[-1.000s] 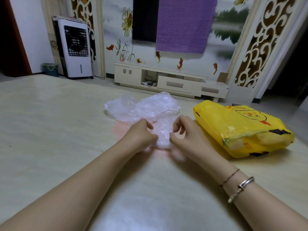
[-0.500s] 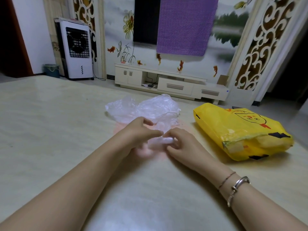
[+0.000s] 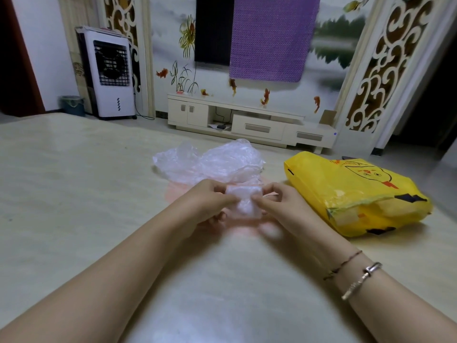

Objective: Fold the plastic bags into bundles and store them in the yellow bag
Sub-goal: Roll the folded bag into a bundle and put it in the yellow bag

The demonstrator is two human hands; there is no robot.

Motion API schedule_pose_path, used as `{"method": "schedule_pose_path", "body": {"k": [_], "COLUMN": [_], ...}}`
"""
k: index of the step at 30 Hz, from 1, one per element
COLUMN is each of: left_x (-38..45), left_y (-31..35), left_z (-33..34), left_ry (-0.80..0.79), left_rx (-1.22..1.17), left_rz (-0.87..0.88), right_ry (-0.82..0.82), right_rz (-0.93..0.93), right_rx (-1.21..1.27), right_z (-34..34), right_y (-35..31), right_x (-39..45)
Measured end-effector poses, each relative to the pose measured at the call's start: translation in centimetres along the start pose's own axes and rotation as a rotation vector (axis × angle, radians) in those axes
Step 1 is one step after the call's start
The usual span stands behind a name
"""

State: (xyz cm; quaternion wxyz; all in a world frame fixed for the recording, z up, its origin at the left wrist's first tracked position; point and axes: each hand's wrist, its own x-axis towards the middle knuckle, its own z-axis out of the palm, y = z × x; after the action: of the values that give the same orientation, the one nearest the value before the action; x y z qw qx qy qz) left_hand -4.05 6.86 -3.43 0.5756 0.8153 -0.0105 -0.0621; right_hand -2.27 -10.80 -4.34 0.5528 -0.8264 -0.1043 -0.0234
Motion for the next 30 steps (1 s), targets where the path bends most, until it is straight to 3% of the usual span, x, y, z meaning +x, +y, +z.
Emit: {"method": "schedule_pose_path", "body": {"k": [5,8,13,20,25,30], "left_x": [1.2,1.8,1.8,1.0,-0.6,-1.6], "left_y": [-0.2,-0.2,0.0,0.8,3.7,6.2], "left_z": [0.8,0.9,1.1,1.4,2.7,5.2], "left_ry": [0.052,0.07,0.09,0.113,-0.066,-0.01], "left_rx": [-0.059,-0.058,-0.09,-0.077,-0.246,-0.384], "left_rz": [-0.1,-0.141,-0.172,-0.144,-0.151,-0.034], "right_ry": [0.125,0.164,0.092,0.034,-0.009,-0.063], "right_rz": [0.048,0.027,0.009,0.118,0.08,-0.021], "right_rx": [-0.03,-0.209,-0.383,-0.012,-0.003,-0.075], "right_z": [0.6,1.0,1.2,-0.8,-4.1,-8.0], "right_y": [0.2,1.0,0.7,-1.5,-3.7,-4.5], "right_x": [0.9,1.7,1.8,-0.1,-1.6,-4.7]}}
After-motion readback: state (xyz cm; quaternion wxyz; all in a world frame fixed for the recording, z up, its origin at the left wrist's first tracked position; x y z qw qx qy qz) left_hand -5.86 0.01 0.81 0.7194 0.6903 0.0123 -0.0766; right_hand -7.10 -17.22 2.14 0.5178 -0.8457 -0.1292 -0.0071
